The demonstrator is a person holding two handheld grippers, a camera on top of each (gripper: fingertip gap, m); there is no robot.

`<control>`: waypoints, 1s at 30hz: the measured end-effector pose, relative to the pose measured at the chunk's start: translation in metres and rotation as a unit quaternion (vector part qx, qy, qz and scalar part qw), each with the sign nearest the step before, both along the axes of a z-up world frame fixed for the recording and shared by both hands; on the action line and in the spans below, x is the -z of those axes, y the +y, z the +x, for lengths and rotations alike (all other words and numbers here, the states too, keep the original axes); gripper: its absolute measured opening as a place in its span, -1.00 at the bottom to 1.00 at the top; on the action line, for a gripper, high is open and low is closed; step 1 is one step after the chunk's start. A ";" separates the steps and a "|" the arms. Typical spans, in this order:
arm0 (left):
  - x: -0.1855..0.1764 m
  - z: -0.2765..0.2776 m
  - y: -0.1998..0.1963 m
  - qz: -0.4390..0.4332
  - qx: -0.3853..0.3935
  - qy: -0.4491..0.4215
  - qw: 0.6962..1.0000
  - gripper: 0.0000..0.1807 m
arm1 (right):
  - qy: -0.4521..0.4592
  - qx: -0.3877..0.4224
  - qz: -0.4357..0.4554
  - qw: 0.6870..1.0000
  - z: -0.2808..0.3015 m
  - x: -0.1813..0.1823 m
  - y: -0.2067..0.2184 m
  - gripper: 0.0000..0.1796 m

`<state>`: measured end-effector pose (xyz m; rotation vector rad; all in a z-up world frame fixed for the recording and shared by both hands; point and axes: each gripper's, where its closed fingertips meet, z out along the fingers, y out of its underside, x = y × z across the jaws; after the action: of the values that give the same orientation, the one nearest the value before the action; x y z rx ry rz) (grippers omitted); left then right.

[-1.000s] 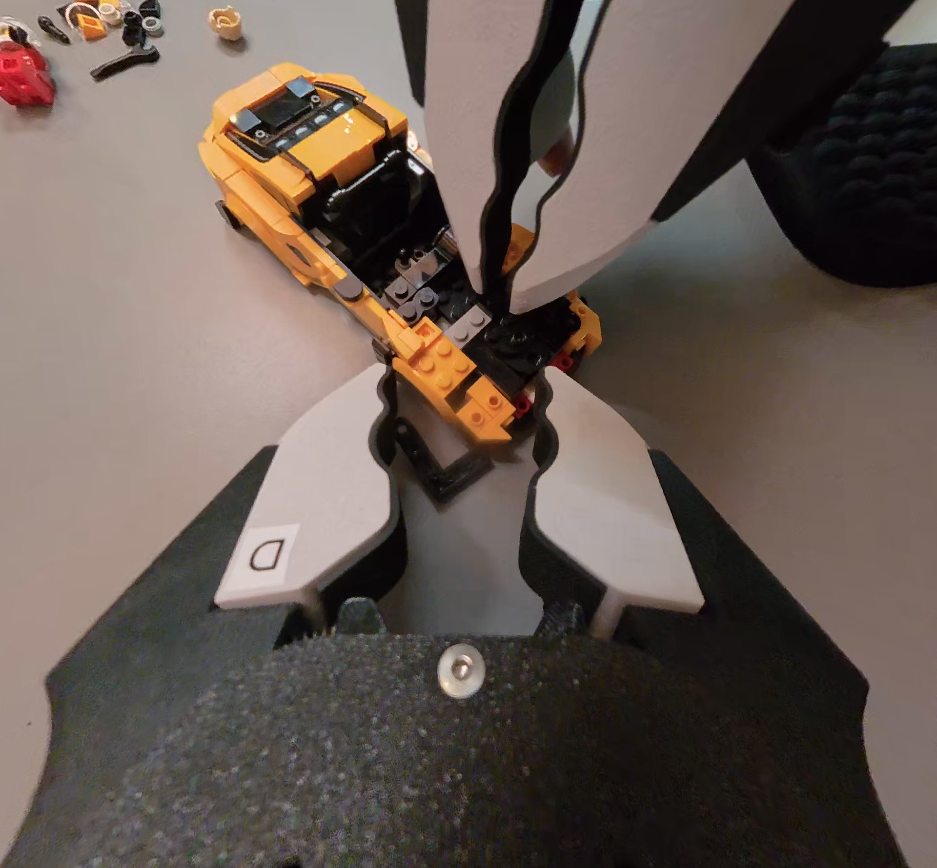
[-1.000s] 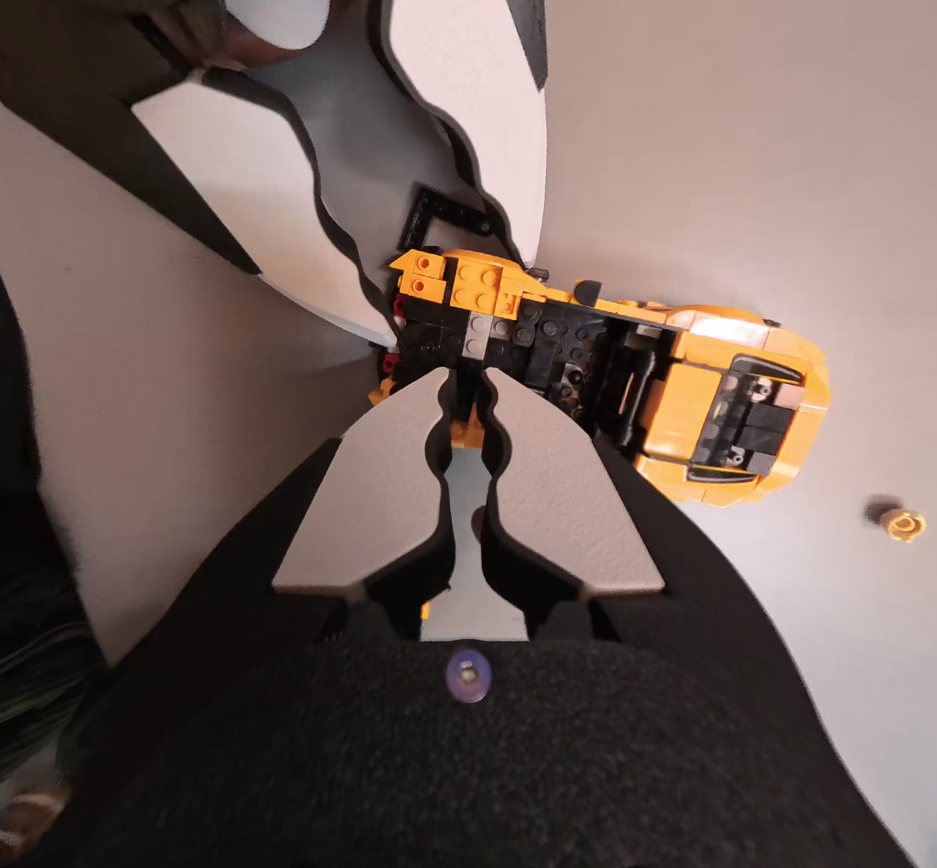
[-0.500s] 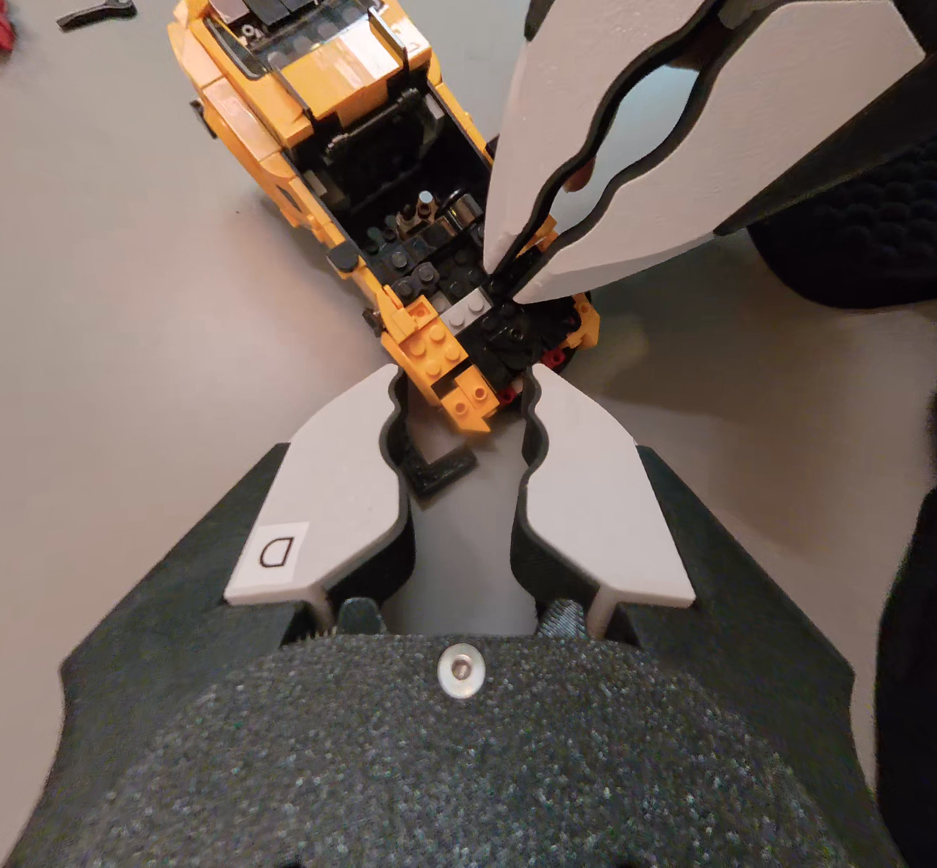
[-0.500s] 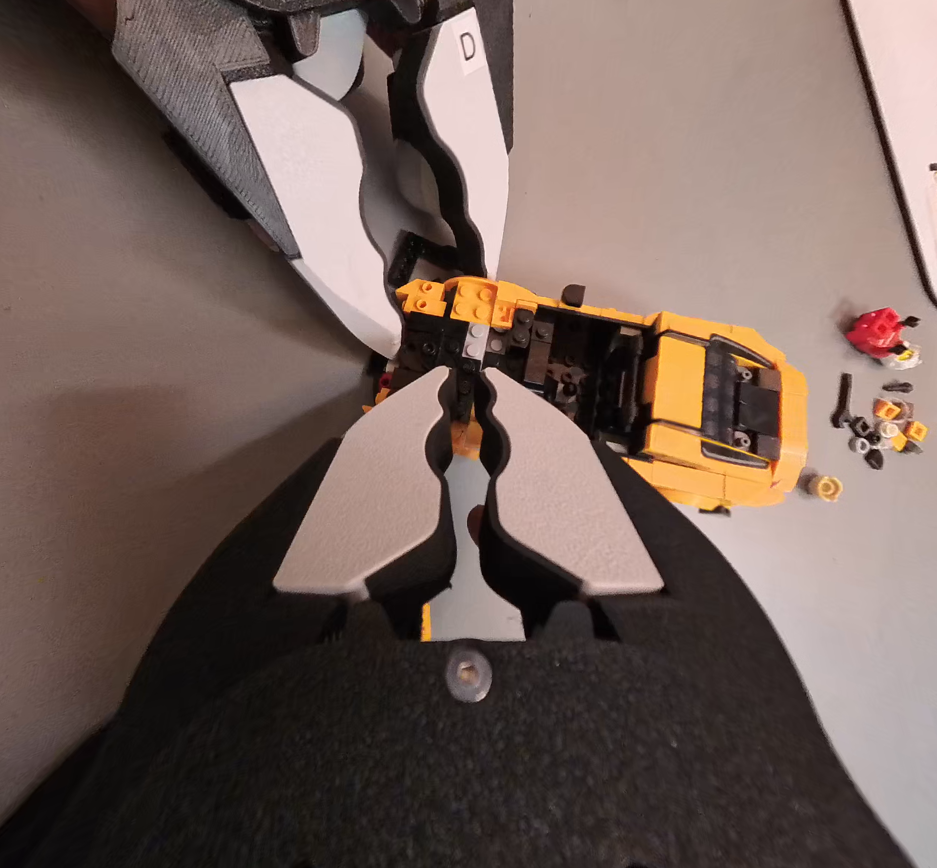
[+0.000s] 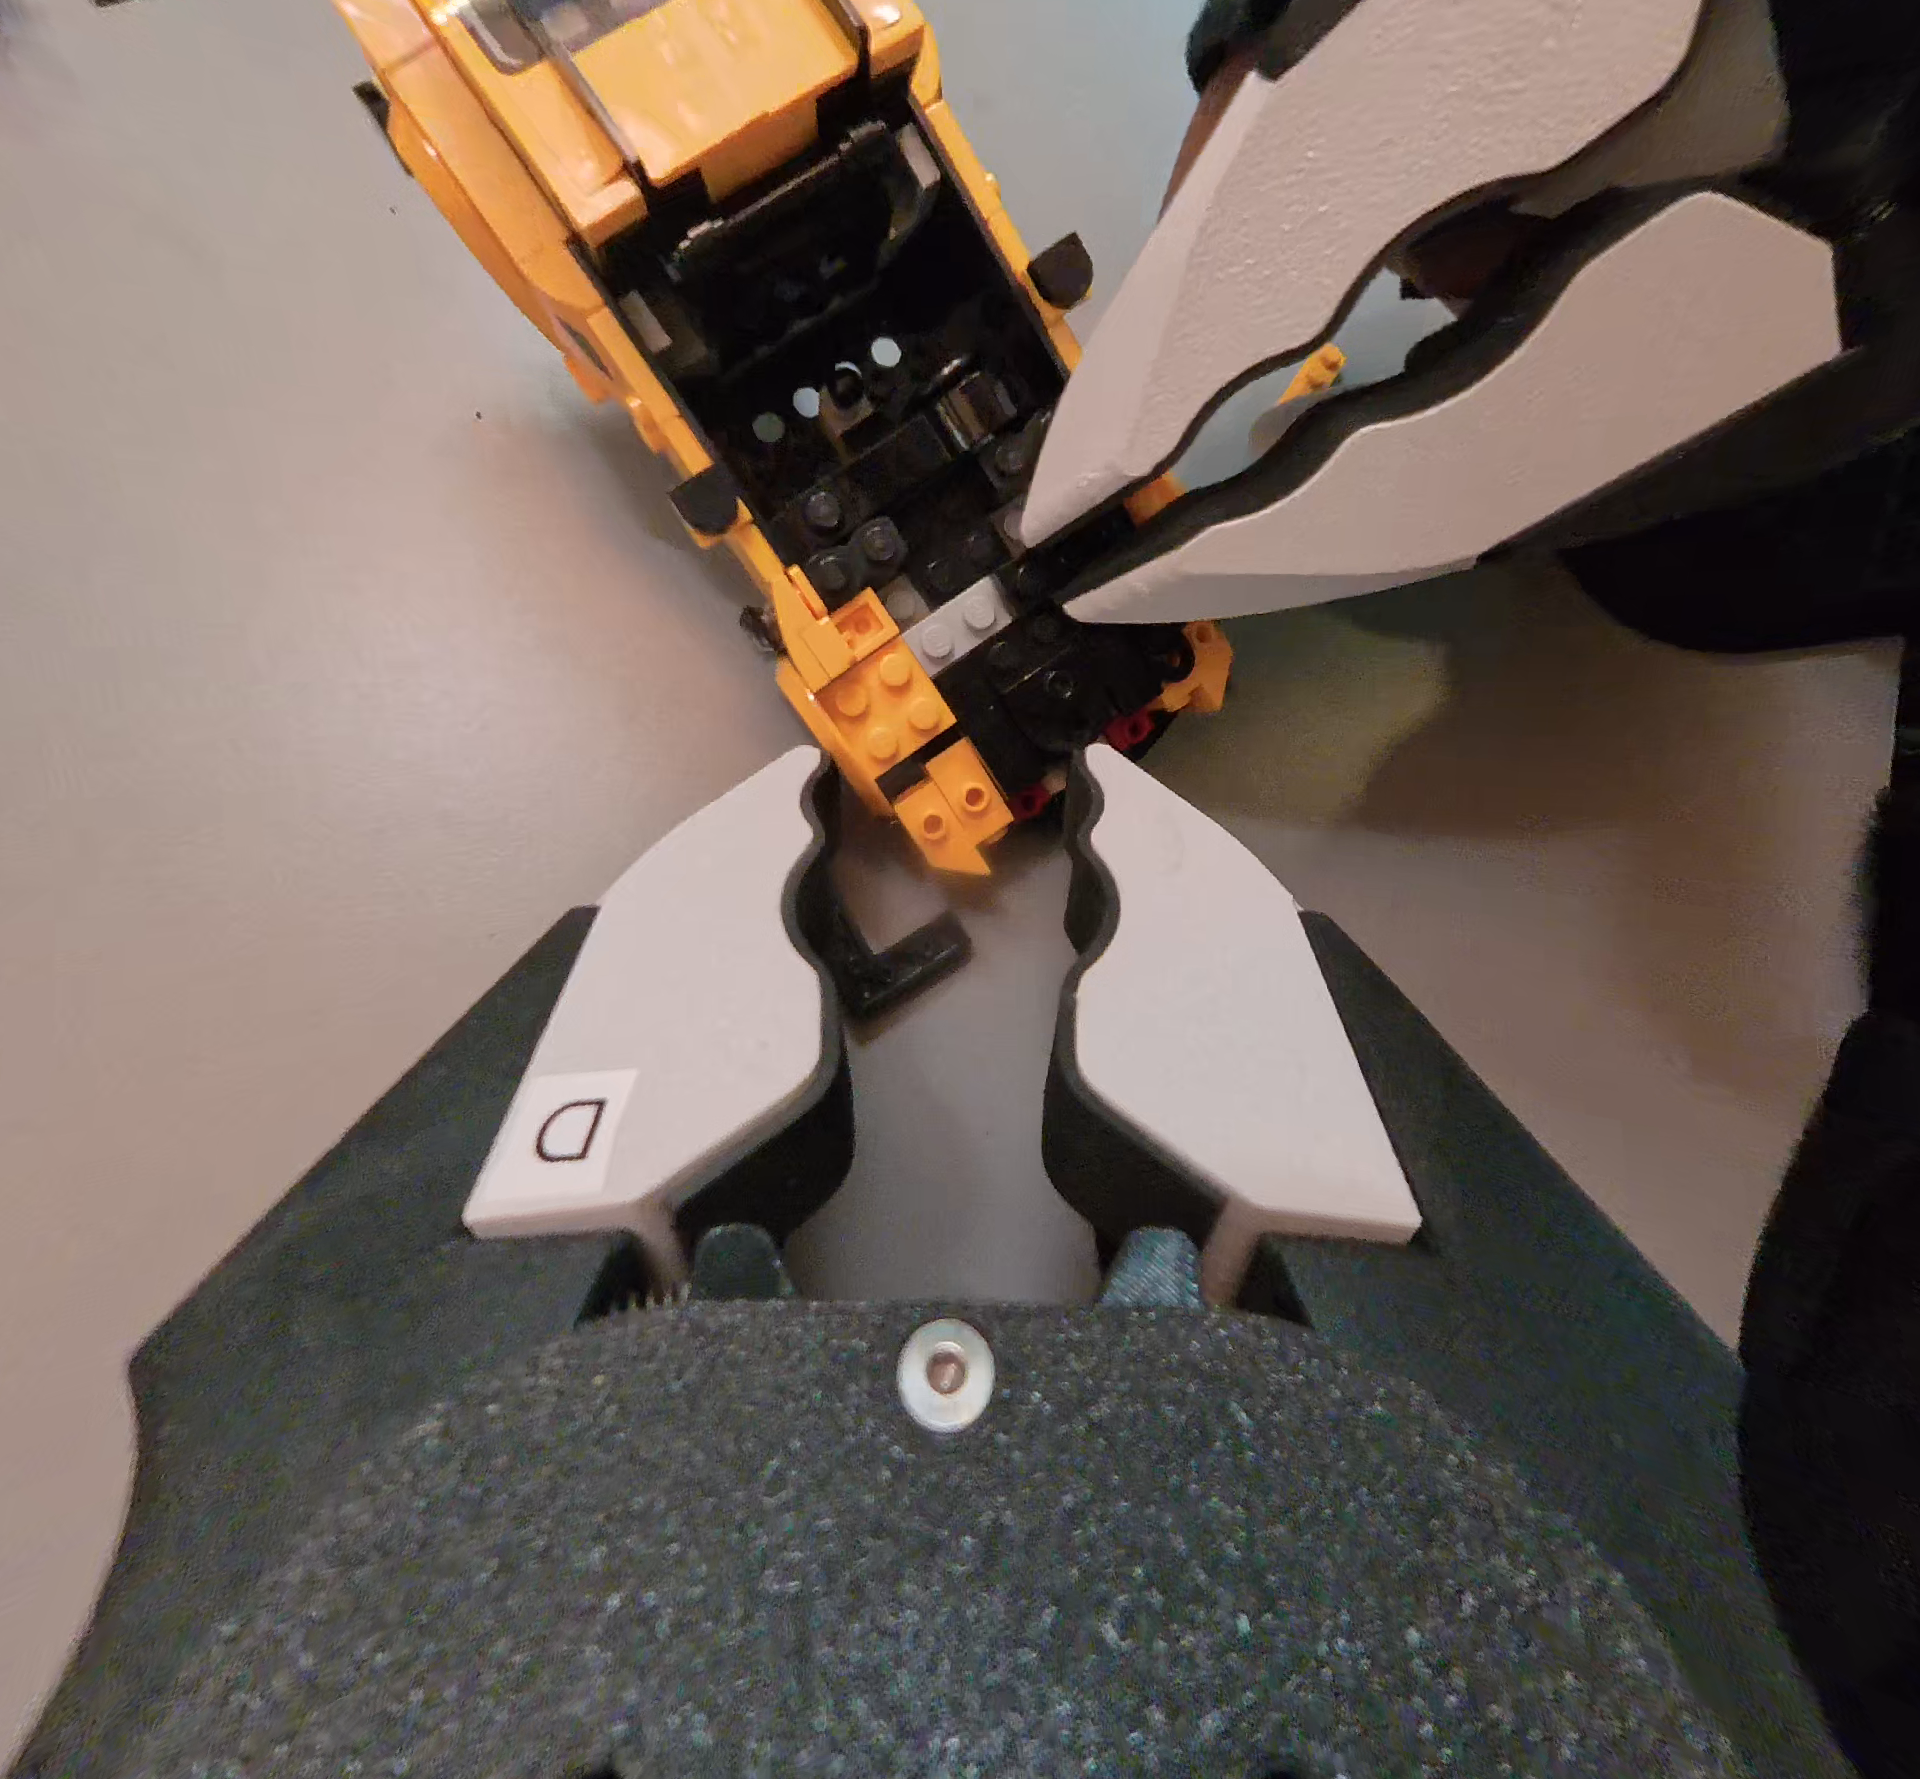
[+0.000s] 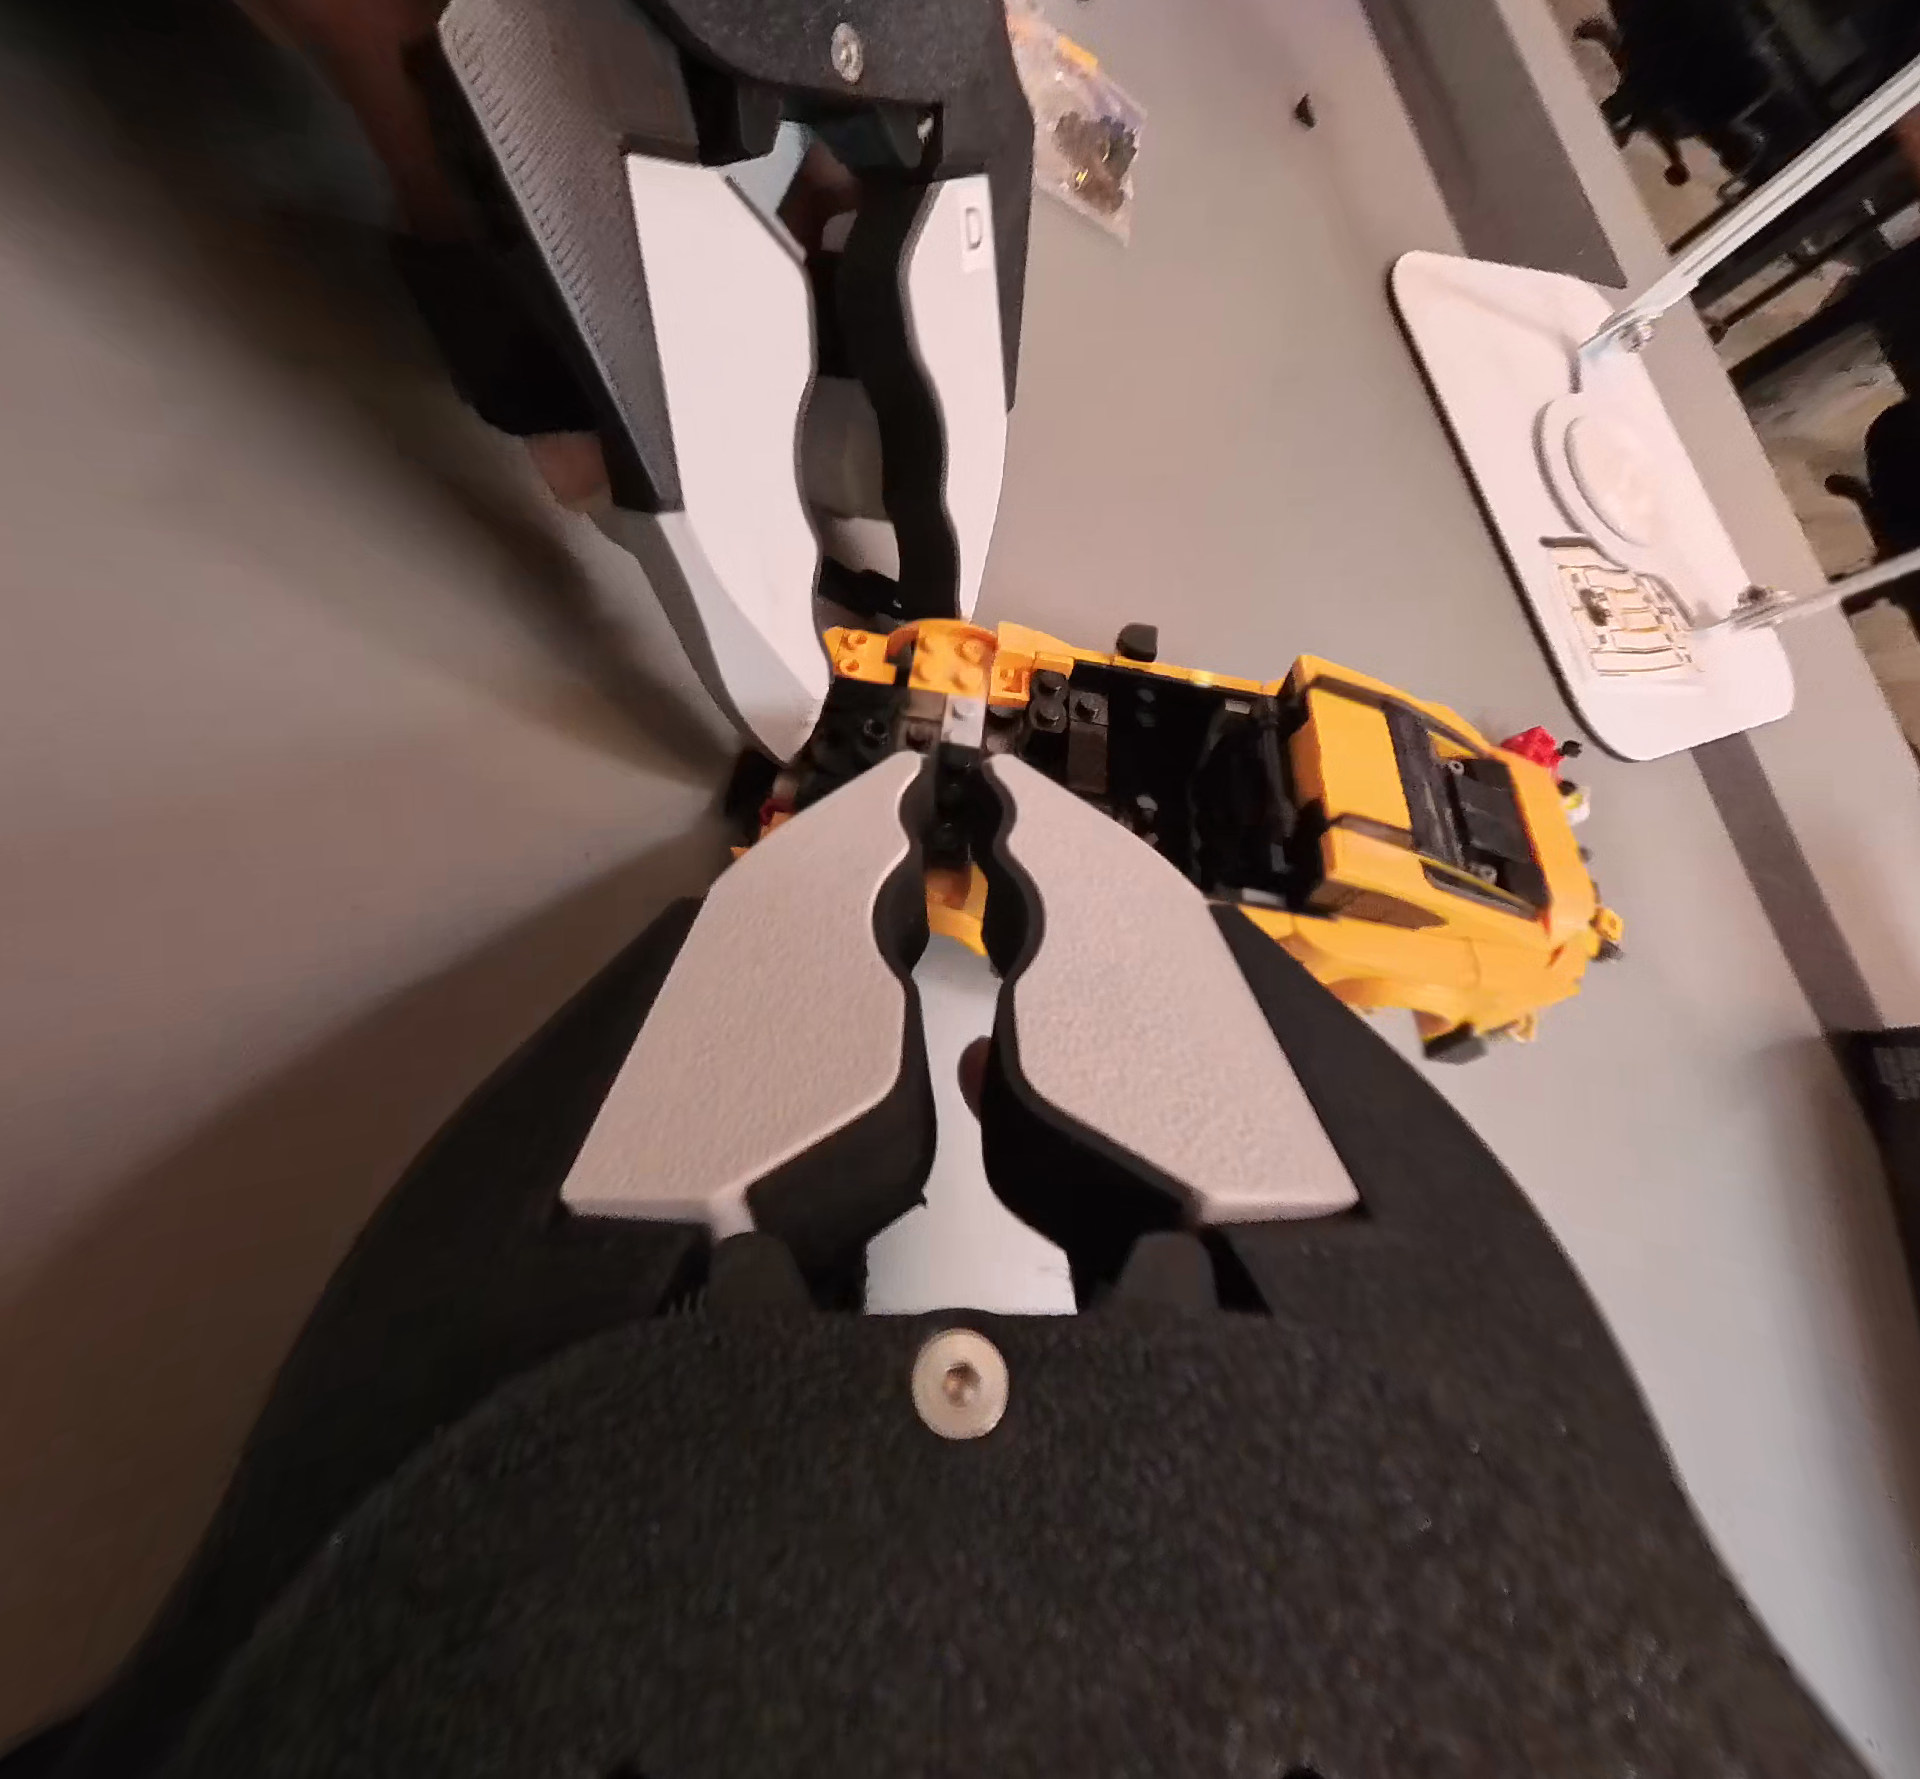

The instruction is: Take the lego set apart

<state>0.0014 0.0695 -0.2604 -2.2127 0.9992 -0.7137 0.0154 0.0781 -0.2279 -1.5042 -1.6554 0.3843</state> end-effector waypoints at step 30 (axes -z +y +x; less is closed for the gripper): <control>0.005 -0.030 -0.003 0.032 0.058 0.052 0.996 -0.54 | -0.004 0.008 -0.138 0.990 -0.045 -0.019 0.011 -0.92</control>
<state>-0.0286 0.0668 -0.2655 -2.1686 1.1945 -0.6127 -0.0291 0.0896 -0.2086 -1.7220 -1.6456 0.6195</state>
